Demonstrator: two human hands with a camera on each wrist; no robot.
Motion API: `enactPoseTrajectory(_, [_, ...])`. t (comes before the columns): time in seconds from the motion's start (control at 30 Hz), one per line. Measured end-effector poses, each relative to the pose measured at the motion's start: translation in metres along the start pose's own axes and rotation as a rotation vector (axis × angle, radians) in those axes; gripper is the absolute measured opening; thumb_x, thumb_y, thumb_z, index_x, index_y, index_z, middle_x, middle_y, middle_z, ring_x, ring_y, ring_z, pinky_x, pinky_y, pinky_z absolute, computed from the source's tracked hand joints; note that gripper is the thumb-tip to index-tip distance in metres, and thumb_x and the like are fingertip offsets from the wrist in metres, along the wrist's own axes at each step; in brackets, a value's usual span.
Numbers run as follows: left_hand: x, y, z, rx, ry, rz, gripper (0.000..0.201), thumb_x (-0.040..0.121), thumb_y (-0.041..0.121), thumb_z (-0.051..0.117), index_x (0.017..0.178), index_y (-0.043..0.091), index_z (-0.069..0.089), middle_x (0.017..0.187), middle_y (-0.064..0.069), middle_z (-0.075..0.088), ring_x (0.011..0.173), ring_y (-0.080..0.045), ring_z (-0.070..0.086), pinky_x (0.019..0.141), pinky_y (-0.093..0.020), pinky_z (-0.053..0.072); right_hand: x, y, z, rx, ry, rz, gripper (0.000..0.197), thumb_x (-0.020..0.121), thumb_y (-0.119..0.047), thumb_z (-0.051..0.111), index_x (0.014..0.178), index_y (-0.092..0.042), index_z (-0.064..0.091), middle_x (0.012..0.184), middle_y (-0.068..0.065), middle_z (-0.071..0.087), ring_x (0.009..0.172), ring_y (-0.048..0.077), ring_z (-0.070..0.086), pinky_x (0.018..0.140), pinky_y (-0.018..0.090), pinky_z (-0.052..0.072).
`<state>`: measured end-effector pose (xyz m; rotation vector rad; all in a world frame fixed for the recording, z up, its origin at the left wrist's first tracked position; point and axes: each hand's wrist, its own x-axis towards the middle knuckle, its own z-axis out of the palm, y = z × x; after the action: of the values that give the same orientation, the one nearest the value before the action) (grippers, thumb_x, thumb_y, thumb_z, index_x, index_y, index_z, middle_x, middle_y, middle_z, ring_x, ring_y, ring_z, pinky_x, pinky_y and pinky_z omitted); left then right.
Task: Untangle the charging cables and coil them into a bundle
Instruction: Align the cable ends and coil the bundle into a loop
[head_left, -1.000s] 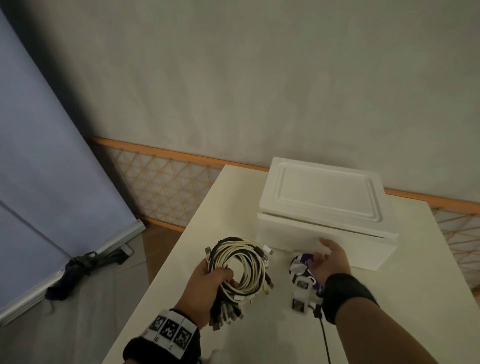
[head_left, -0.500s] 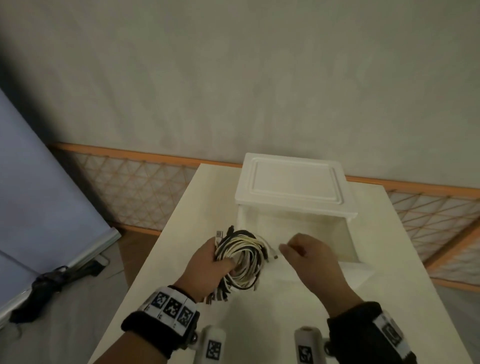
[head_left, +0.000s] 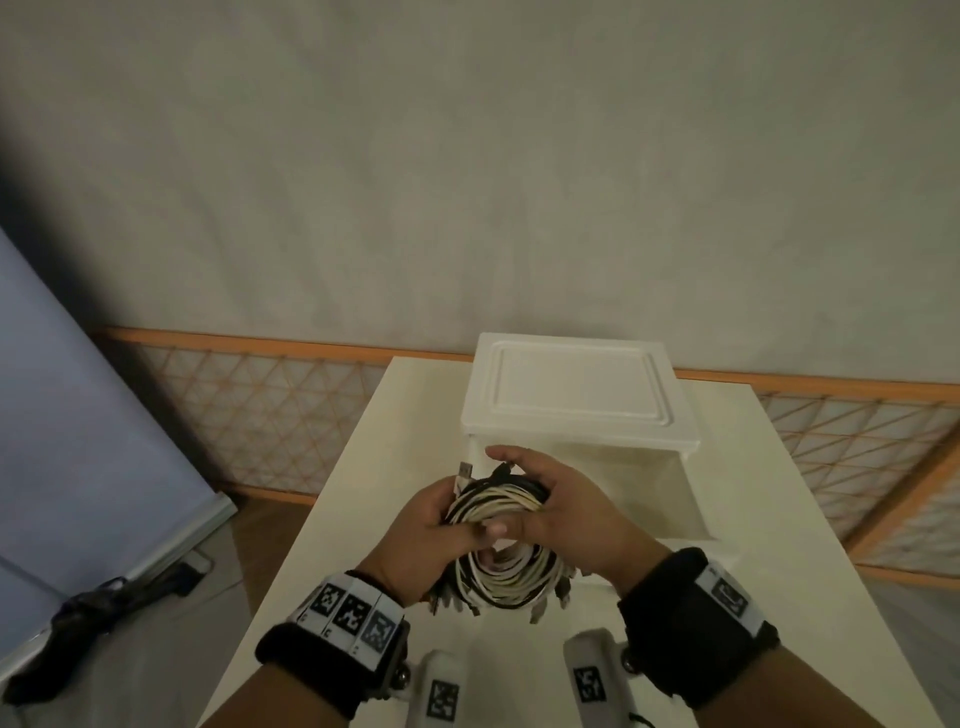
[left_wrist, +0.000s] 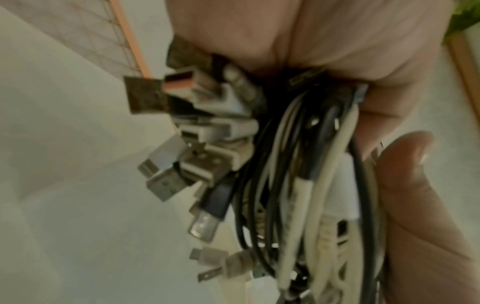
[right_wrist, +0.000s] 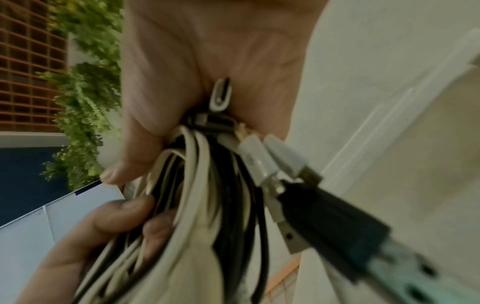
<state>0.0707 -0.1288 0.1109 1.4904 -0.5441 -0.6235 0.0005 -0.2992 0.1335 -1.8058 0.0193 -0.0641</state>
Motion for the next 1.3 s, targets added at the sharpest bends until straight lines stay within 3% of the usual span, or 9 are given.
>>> enactPoseTrajectory(0.17, [0.027,0.008,0.011,-0.171,0.001,-0.062,0.049,0.075,0.001,0.073,0.116,0.01,0.048,0.084,-0.016,0.068,0.07,-0.03,0.065,0.066,-0.037,0.057,0.019,-0.015,-0.024,-0.142,0.003,0.022,0.041,0.074,-0.029,0.079,0.108,-0.023,0.058,0.088,0.003,0.071,0.067,0.023,0.068,0.069,0.036,0.058])
enactPoseTrajectory(0.23, [0.045,0.013,0.014,-0.095,0.022,-0.05,0.044,0.082,0.005,0.07,0.116,0.015,0.042,0.083,-0.01,0.07,0.071,-0.027,0.067,0.066,-0.036,0.057,0.034,-0.017,-0.039,-0.241,0.024,0.038,0.039,0.075,-0.034,0.078,0.106,-0.021,0.058,0.086,0.002,0.071,0.064,0.021,0.067,0.068,0.035,0.057])
enactPoseTrajectory(0.4, [0.086,-0.005,0.01,0.245,0.053,0.006,0.027,0.085,0.032,0.07,0.106,0.021,0.056,0.101,-0.003,0.069,0.091,-0.016,0.067,0.084,-0.032,0.054,0.068,-0.003,-0.066,-0.417,-0.007,0.089,0.038,0.075,-0.038,0.076,0.105,-0.023,0.058,0.088,0.001,0.07,0.064,0.015,0.066,0.066,0.031,0.057])
enactPoseTrajectory(0.57, [0.106,-0.034,0.016,0.486,0.026,0.067,0.032,0.094,0.042,0.05,0.12,0.027,0.04,0.109,0.008,0.062,0.096,0.0,0.06,0.078,-0.009,0.044,0.092,0.012,-0.076,-0.735,-0.116,0.071,0.044,0.077,-0.043,0.071,0.114,-0.029,0.05,0.102,-0.004,0.065,0.085,0.012,0.061,0.076,0.026,0.051])
enactPoseTrajectory(0.77, [0.095,-0.063,0.006,0.847,-0.031,-0.026,0.044,0.089,0.045,0.055,0.123,0.018,0.043,0.121,0.001,0.055,0.109,-0.018,0.056,0.095,-0.035,0.045,0.103,0.041,-0.069,-1.053,-0.452,0.045,0.047,0.085,-0.044,0.061,0.122,-0.021,0.045,0.112,0.004,0.061,0.096,0.023,0.057,0.083,0.035,0.047])
enactPoseTrajectory(0.9, [0.047,-0.094,0.003,1.217,-0.008,0.093,0.07,0.084,0.06,0.037,0.141,0.019,0.032,0.147,0.003,0.038,0.144,-0.019,0.02,0.114,-0.04,0.025,0.12,0.044,-0.065,-1.054,-0.659,0.145,0.05,0.083,-0.048,0.064,0.122,-0.021,0.046,0.111,0.003,0.059,0.095,0.021,0.055,0.08,0.034,0.048])
enactPoseTrajectory(1.07, [0.037,-0.122,0.003,1.342,-0.069,0.229,0.073,0.059,0.074,0.049,0.116,0.029,0.05,0.131,0.008,0.059,0.148,-0.013,0.0,0.098,-0.037,0.027,0.152,0.058,-0.056,-0.857,-0.695,0.242,0.049,0.074,-0.054,0.071,0.11,-0.024,0.056,0.106,0.0,0.062,0.093,0.022,0.062,0.085,0.041,0.053])
enactPoseTrajectory(1.2, [0.039,-0.119,0.002,1.287,-0.042,0.283,0.038,0.087,0.067,0.03,0.104,0.038,0.049,0.121,0.015,0.065,0.131,-0.012,0.041,0.104,-0.032,0.016,0.165,0.091,-0.044,-0.967,-0.691,0.305,0.055,0.079,-0.06,0.062,0.115,-0.019,0.054,0.11,0.004,0.063,0.096,0.024,0.059,0.087,0.041,0.051])
enactPoseTrajectory(1.3, [0.041,-0.123,0.007,1.259,0.053,0.341,0.033,0.1,0.041,0.014,0.099,0.038,0.047,0.113,0.016,0.069,0.102,-0.01,0.067,0.099,-0.035,0.029,0.17,0.119,-0.049,-1.04,-0.714,0.448,0.06,0.085,-0.062,0.051,0.118,-0.012,0.054,0.117,0.009,0.061,0.1,0.028,0.059,0.091,0.043,0.05])
